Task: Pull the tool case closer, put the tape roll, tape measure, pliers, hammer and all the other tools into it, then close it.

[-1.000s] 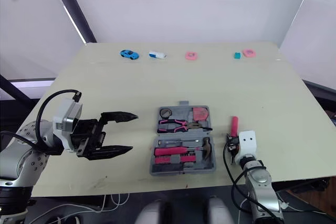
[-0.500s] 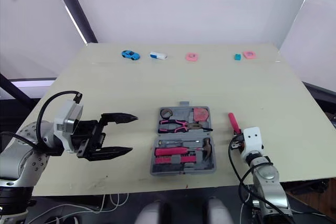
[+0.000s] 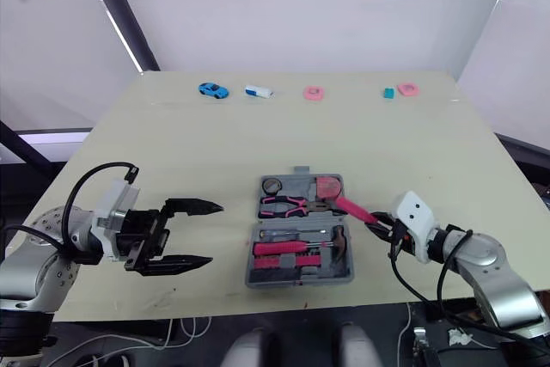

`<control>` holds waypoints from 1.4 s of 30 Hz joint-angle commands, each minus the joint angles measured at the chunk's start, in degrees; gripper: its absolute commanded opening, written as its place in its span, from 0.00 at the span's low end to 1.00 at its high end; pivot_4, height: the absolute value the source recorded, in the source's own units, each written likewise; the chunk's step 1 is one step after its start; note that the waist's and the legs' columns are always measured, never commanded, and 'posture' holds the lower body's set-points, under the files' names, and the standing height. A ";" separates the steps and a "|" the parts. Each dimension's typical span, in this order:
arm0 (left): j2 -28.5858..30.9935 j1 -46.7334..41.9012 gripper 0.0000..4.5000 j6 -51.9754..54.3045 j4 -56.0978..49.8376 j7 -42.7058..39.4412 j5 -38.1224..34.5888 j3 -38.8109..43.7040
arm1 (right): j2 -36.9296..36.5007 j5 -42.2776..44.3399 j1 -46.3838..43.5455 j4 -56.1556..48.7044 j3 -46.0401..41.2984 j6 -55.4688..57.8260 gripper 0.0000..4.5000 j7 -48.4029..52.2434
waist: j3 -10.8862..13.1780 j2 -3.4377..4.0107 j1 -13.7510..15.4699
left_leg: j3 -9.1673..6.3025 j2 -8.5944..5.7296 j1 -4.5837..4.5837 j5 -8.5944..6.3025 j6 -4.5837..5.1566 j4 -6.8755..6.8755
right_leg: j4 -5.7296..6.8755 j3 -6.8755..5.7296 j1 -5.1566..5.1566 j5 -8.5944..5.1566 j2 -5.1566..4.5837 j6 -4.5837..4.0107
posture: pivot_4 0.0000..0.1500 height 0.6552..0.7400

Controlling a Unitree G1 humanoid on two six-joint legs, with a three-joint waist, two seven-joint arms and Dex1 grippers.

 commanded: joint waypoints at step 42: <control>8.03 4.84 1.00 -14.09 6.05 -4.60 0.99 -4.90 | 15.56 -20.63 -24.57 0.14 38.22 19.42 0.09 0.69 | -0.02 -0.05 0.15 | 0.03 0.03 -0.26 0.00 0.00 0.12 | 0.09 -0.12 -0.26 0.00 -0.06 -0.03 | 1.00 1.00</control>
